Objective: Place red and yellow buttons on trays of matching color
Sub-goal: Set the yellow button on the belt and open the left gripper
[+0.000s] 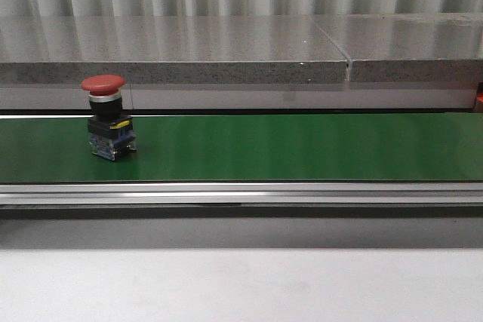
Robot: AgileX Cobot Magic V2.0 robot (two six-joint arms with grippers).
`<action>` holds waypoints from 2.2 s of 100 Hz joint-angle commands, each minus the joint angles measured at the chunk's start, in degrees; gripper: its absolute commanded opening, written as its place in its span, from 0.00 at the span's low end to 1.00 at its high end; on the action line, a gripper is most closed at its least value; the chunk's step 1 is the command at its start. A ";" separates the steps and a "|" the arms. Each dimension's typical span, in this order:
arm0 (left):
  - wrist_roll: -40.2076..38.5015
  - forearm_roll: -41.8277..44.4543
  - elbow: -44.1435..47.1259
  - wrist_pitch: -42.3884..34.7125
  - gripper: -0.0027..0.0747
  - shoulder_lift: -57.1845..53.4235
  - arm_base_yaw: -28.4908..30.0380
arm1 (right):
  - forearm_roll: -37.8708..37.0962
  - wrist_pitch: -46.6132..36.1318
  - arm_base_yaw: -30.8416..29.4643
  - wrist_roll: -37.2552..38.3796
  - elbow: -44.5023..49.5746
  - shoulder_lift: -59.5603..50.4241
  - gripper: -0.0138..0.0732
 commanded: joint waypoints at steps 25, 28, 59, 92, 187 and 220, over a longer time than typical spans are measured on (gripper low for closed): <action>0.93 -0.01 -1.04 -2.27 0.01 -1.96 -5.63 | 0.76 -3.98 0.03 -0.71 -1.48 -0.46 0.08; 0.93 -0.01 -1.04 -2.27 0.01 -1.63 -5.63 | 0.76 -3.98 0.03 -0.71 -1.48 -0.46 0.08; 0.93 -0.12 -1.04 -1.22 0.01 2.58 -5.63 | 0.76 -3.98 0.03 -0.71 -1.48 -0.46 0.08; 1.04 -0.12 -1.04 -0.18 0.67 2.71 -5.71 | 0.76 -3.98 0.03 -0.71 -1.48 -0.46 0.08; 13.07 -5.16 5.71 -9.43 0.89 -25.08 -16.22 | 0.76 -3.98 0.03 -0.71 -1.48 -0.46 0.08; 13.19 -6.57 23.10 -15.39 0.65 -46.65 -20.16 | 0.76 -3.98 0.03 -0.71 -1.48 -0.46 0.08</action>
